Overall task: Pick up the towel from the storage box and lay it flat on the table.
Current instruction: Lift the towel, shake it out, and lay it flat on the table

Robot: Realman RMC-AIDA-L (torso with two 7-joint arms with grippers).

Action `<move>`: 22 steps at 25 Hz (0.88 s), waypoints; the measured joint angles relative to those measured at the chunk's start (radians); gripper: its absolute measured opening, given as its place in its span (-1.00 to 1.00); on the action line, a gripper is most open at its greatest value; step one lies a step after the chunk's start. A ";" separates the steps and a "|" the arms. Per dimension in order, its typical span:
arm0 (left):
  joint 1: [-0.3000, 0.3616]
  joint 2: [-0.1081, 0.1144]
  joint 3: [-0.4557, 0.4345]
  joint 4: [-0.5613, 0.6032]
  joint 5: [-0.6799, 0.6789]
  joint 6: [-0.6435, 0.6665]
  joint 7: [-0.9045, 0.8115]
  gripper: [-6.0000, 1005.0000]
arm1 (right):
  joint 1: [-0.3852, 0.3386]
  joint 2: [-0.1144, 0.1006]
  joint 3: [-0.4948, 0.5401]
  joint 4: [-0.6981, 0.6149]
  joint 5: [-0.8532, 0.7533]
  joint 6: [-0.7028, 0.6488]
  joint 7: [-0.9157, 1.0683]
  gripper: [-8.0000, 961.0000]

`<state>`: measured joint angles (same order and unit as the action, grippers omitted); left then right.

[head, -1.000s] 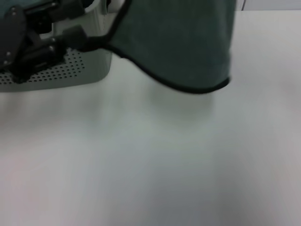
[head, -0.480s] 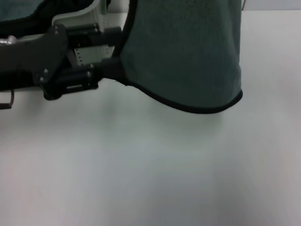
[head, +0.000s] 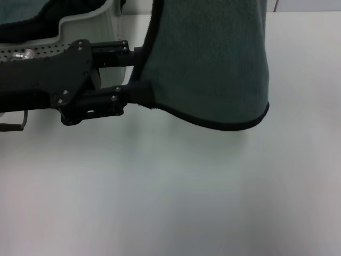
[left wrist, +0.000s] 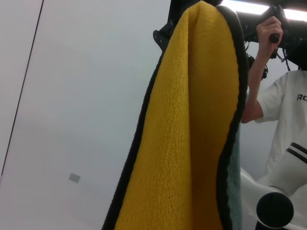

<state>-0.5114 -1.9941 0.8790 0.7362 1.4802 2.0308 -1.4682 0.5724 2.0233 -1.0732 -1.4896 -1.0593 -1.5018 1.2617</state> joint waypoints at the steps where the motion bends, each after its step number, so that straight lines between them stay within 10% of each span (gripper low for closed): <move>1: 0.000 0.000 0.000 0.000 0.001 0.000 -0.001 0.09 | 0.000 0.000 0.001 0.001 0.001 0.000 0.000 -0.97; 22: -0.014 -0.012 0.037 -0.002 0.009 -0.009 -0.011 -0.12 | -0.007 0.000 0.000 0.019 0.020 0.000 -0.033 -0.97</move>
<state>-0.5257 -2.0062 0.9157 0.7346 1.4895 2.0218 -1.4796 0.5659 2.0233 -1.0733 -1.4707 -1.0397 -1.5017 1.2290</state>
